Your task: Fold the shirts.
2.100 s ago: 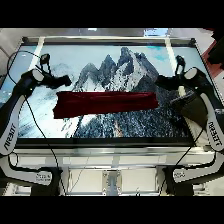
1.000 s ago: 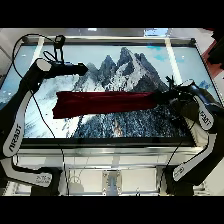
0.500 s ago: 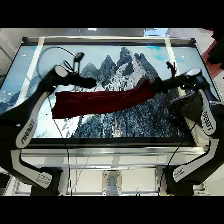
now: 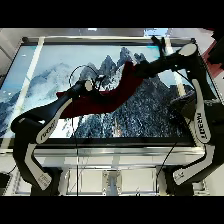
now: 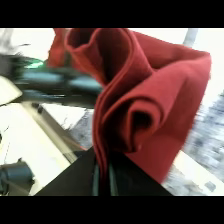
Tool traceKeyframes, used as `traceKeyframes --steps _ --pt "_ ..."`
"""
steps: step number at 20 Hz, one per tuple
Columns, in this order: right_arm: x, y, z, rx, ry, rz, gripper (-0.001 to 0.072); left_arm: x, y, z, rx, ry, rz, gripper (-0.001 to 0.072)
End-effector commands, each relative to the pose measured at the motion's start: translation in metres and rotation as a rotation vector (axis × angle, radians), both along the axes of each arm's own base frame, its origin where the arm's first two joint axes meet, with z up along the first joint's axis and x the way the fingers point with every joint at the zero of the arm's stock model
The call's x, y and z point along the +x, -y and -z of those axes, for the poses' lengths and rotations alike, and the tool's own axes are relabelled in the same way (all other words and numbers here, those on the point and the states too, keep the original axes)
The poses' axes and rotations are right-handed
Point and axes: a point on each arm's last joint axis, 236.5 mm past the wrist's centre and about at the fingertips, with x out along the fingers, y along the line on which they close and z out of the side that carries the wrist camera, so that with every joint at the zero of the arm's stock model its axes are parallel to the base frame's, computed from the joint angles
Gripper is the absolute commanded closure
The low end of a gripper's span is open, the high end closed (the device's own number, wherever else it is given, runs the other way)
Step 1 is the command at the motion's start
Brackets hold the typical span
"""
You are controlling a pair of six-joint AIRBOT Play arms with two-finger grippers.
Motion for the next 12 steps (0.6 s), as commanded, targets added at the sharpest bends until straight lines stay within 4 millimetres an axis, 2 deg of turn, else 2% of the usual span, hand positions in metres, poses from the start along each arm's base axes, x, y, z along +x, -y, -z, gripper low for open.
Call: traceKeyframes --steps 1,3,4,5,7,9,12 --pt "-0.016 -0.059 -0.024 0.025 0.062 -0.068 0.0682 0.012 -0.017 -0.009 0.079 0.031 0.013 0.0699" --pt "-0.017 -0.091 -0.032 0.048 0.106 -0.064 0.0682 0.028 -0.049 -0.042 0.163 0.077 0.027 0.0699" --pt "-0.018 -0.107 -0.034 0.056 0.131 -0.064 0.0683 0.040 -0.078 -0.065 0.230 0.117 0.007 0.0698" --pt "-0.018 -0.120 -0.034 0.055 0.155 -0.057 0.0683 0.052 -0.113 -0.090 0.309 0.160 -0.048 0.0699" --pt "-0.019 -0.148 -0.034 0.059 0.196 -0.037 0.0683 0.067 -0.199 -0.151 0.475 0.264 -0.210 0.0699" --pt "-0.022 -0.184 -0.034 0.099 0.221 -0.020 0.0684 0.064 -0.265 -0.200 0.525 0.328 -0.356 0.0699" --pt "-0.034 -0.243 -0.023 0.156 0.257 -0.012 0.0684 0.046 -0.332 -0.237 0.517 0.338 -0.515 0.0699"
